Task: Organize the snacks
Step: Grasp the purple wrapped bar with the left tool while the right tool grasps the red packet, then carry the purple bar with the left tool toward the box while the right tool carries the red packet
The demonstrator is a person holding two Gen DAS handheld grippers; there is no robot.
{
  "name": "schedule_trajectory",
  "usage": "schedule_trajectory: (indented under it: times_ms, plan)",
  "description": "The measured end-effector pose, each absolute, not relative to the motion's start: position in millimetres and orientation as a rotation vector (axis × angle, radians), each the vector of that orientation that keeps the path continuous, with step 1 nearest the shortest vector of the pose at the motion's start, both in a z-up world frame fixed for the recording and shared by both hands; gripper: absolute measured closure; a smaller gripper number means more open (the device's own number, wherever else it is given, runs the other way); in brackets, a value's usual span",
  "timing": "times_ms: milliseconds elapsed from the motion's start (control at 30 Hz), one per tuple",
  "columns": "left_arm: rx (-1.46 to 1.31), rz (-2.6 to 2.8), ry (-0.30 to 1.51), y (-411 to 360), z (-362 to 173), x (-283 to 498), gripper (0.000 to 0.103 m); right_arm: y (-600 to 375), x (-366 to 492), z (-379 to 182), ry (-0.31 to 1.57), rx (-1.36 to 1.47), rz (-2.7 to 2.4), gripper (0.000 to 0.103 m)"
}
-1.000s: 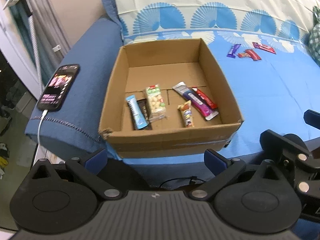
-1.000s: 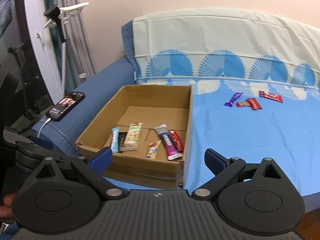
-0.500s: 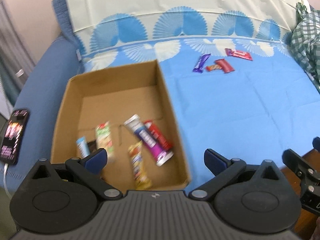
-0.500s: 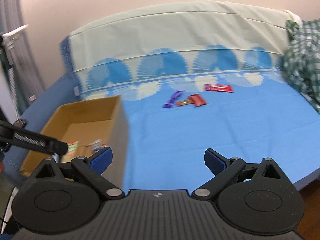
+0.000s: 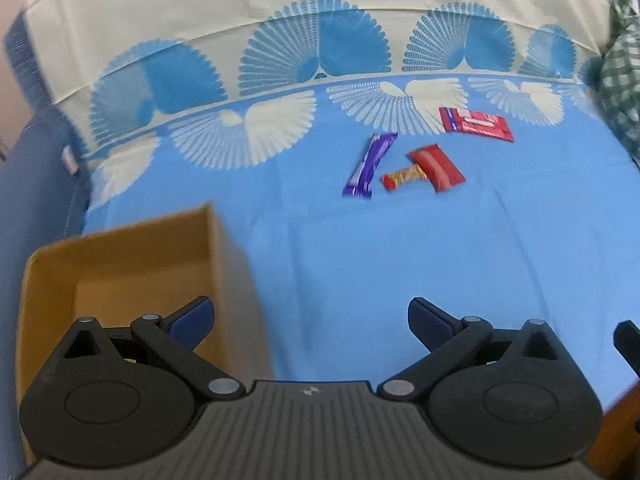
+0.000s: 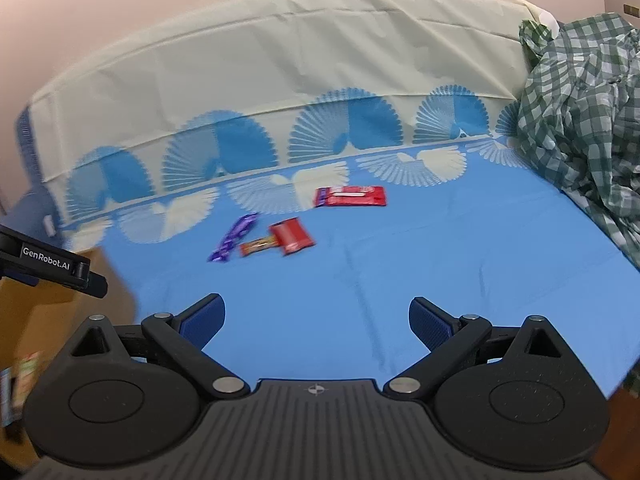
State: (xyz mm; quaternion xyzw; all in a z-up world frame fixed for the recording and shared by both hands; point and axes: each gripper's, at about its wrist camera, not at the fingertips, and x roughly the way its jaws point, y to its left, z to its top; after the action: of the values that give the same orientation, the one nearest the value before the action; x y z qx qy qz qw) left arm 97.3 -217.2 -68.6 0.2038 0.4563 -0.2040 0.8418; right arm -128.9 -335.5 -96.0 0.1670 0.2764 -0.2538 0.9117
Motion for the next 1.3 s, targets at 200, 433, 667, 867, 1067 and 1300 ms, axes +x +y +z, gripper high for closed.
schedule_trajectory:
  times_ms: [200,433,667,867,1067,1300]
  plan:
    - [0.433,-0.405,0.962,-283,-122,182,0.000,-400,-48,-145,0.587,0.327,-0.509,0.004]
    - [0.402,-0.455,1.012,-343,-187,265,0.000,-452,73,-214,0.619,0.300,-0.442,0.004]
    - [0.462,-0.453,1.065,-374,-233,312,0.000,-467,153,-271,0.700,0.278,-0.405,0.000]
    - [0.385,-0.474,1.081,-364,-235,320,0.000,-466,153,-279,0.650,0.188,-0.421,0.001]
    - [0.437,-0.481,0.983,-368,-216,298,0.088,-452,140,-269,0.644,0.136,-0.399,0.058]
    - [0.415,-0.519,0.963,-332,-180,248,0.088,-428,90,-246,0.657,0.238,-0.456,0.059]
